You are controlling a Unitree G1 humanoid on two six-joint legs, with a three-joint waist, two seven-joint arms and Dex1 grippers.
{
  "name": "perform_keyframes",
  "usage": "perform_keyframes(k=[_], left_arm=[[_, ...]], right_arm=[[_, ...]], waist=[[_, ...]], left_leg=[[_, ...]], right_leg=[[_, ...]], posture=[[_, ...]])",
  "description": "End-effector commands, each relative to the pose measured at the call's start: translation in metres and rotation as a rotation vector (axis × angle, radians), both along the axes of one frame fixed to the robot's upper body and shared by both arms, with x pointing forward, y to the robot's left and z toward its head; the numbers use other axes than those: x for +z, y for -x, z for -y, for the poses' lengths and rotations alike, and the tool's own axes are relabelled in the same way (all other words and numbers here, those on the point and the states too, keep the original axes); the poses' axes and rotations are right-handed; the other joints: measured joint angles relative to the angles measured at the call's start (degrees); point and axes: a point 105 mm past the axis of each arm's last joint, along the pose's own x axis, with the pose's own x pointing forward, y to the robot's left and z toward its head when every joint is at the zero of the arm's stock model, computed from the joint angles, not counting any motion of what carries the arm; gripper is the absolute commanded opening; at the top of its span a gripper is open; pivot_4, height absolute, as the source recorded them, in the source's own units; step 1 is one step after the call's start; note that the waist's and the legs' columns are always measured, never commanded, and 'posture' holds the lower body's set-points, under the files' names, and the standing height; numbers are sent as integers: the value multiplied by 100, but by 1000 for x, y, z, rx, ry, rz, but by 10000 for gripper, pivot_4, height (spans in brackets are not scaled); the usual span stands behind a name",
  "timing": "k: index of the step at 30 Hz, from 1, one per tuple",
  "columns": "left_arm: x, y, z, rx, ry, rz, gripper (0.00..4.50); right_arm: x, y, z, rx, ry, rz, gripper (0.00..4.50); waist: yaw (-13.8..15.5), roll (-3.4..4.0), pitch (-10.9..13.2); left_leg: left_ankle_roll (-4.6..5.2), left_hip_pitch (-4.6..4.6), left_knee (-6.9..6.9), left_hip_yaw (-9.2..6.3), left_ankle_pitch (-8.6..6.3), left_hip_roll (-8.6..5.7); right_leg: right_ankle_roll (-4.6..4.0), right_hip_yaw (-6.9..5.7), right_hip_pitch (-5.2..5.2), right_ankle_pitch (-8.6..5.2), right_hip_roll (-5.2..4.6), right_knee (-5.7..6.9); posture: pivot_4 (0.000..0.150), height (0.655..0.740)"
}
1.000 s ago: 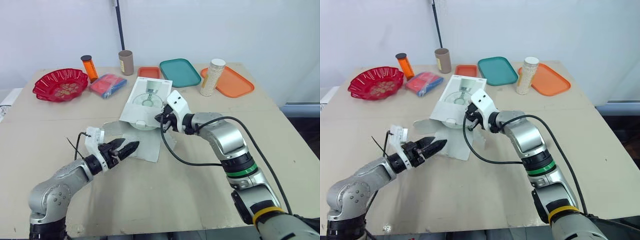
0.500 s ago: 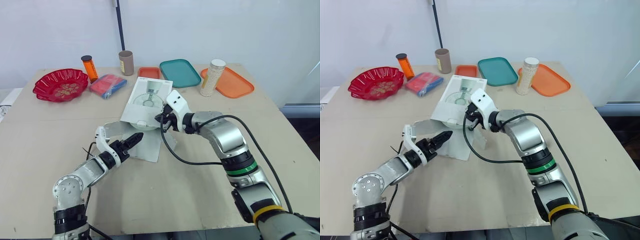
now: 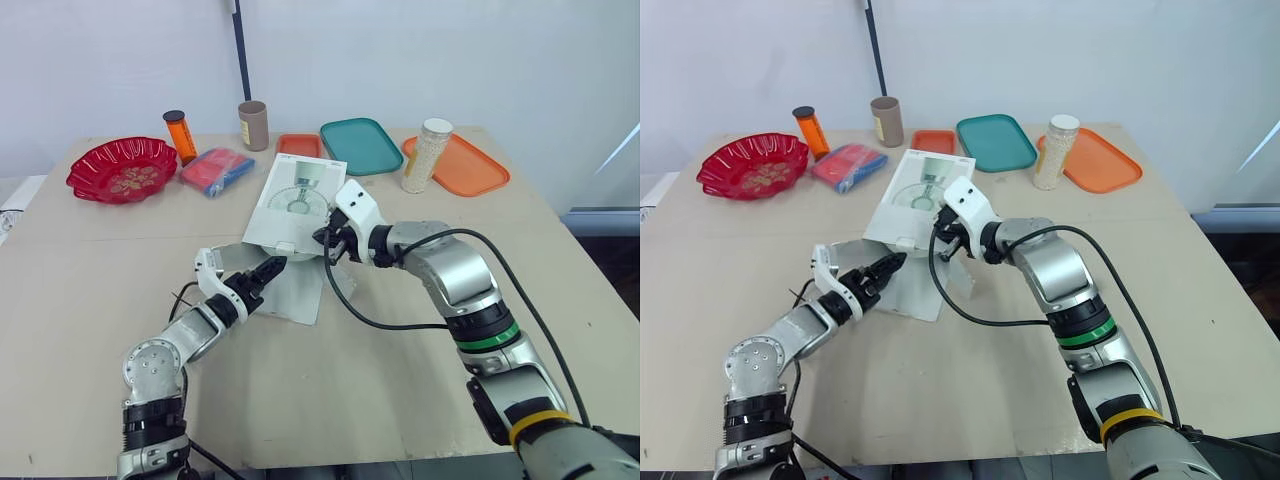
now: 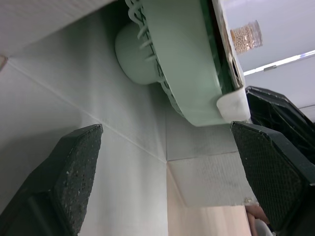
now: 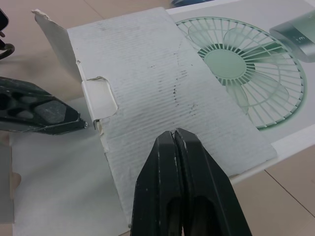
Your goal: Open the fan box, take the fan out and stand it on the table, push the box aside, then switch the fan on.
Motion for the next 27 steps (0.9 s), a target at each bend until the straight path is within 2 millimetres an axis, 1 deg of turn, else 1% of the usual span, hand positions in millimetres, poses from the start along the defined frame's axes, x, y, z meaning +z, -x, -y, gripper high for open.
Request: perform_keyframes(k=[1,11,16,19,23,27], left_arm=[[11,-4,5,-2,40,44,44335],[9,-15,16,-19,71,25,44335],[18,-18,17,-18,102,73,44335],[24,-18,12,2,140,91,44335],[21,-15,12,-4,133,83,44335],[16,-17,12,7,137,54,44335]], right_arm=[[4,3,0,5,11,25,0],[2,6,-1,8,17,27,0],[2,6,-1,9,20,30,0],[2,5,-1,8,22,29,0],[1,6,-2,9,23,28,0],[0,6,-2,9,28,29,0]], waist=[[0,0,0],[2,0,0],[2,0,0],[2,0,0],[2,0,0],[2,0,0]], left_leg=[[0,0,0,0,0,0],[0,-1,0,-3,0,-3],[-4,-1,0,-3,2,-5],[-13,-1,-5,-2,7,-4],[-17,-1,-5,-3,9,-4],[-18,-1,-6,-3,10,-4]], right_leg=[[0,0,0,0,0,0],[2,0,0,1,-1,0],[3,-1,1,2,-2,-1],[3,0,0,2,-2,-4],[3,0,0,2,-3,-4],[3,0,0,2,-2,-4]], posture=[[1500,7400],[1500,7400],[1500,7400],[1500,7400],[1500,7400],[1500,7400]])
